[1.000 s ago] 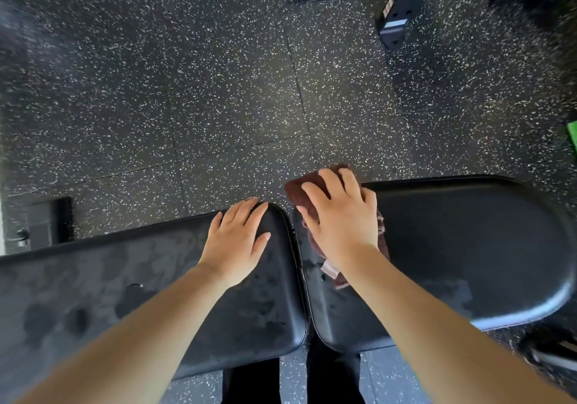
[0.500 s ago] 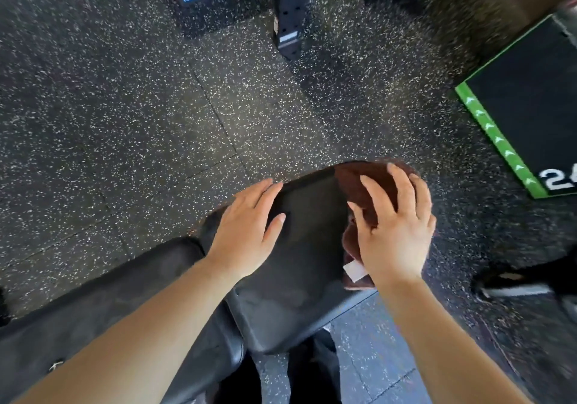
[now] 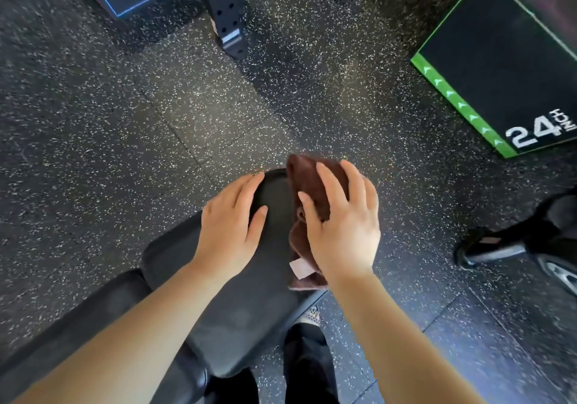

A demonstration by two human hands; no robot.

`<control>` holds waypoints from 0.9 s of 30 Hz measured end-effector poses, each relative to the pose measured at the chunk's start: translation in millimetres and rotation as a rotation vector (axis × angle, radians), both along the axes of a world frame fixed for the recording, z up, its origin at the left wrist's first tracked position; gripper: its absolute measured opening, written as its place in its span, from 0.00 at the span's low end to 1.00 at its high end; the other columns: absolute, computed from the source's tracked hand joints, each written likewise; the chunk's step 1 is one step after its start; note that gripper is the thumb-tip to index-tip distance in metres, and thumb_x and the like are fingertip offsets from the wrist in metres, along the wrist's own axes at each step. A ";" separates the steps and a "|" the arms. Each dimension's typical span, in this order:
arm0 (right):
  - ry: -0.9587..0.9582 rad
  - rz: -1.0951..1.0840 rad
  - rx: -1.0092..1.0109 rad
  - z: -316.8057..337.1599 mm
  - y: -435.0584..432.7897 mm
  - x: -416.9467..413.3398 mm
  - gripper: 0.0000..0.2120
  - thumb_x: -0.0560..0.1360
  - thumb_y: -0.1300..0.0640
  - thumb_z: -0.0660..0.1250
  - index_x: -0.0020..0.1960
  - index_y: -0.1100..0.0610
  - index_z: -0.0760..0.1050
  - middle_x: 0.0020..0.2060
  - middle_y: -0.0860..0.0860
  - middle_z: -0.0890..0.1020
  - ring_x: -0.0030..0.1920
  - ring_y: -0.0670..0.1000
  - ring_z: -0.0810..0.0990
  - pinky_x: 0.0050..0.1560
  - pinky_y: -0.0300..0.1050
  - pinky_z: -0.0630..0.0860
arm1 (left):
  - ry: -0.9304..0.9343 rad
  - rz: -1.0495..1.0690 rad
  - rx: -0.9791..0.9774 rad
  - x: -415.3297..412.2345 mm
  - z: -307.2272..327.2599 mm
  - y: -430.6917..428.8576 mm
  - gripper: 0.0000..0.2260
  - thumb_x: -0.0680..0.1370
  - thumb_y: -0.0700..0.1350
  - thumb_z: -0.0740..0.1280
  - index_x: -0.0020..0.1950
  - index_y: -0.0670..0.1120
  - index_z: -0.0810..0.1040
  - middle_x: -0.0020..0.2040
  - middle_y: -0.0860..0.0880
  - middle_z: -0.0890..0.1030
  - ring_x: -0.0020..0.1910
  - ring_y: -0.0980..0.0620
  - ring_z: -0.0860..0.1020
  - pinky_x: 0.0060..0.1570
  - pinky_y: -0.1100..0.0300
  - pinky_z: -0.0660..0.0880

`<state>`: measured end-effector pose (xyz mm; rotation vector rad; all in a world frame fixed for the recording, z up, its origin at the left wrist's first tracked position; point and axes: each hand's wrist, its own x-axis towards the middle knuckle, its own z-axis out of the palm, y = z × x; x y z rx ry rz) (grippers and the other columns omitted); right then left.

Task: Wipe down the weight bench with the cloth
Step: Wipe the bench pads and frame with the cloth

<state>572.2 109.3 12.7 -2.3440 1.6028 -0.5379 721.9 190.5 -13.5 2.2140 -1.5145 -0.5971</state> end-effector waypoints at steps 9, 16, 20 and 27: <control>-0.084 -0.005 -0.035 -8.0 20.4 -22.2 0.17 0.76 0.45 0.64 0.62 0.48 0.74 0.66 0.55 0.73 0.63 0.60 0.70 0.55 0.55 0.76 | -0.008 0.055 0.014 -6.3 0.5 0.6 0.23 0.78 0.53 0.51 0.73 0.51 0.60 0.69 0.50 0.68 0.68 0.50 0.66 0.64 0.50 0.63; -0.055 0.034 0.031 -3.0 0.4 -14.1 0.18 0.74 0.43 0.65 0.62 0.46 0.74 0.66 0.51 0.73 0.63 0.57 0.69 0.49 0.53 0.77 | -0.024 0.068 -0.003 -8.3 -2.7 2.3 0.23 0.79 0.52 0.51 0.73 0.49 0.60 0.68 0.46 0.69 0.67 0.47 0.67 0.64 0.47 0.64; -0.070 0.098 -0.047 -6.9 11.0 -26.0 0.16 0.75 0.46 0.64 0.62 0.49 0.76 0.65 0.54 0.74 0.62 0.59 0.70 0.52 0.54 0.76 | -0.064 0.089 0.004 -12.5 -2.8 11.0 0.24 0.78 0.53 0.52 0.74 0.48 0.60 0.70 0.43 0.67 0.67 0.43 0.66 0.66 0.48 0.63; -0.077 0.135 -0.183 -10.4 28.1 -30.4 0.14 0.75 0.50 0.66 0.60 0.50 0.78 0.65 0.53 0.75 0.64 0.62 0.71 0.54 0.52 0.76 | -0.112 0.057 0.040 -17.1 -8.2 51.9 0.24 0.79 0.52 0.55 0.75 0.49 0.58 0.75 0.43 0.58 0.73 0.43 0.58 0.68 0.46 0.60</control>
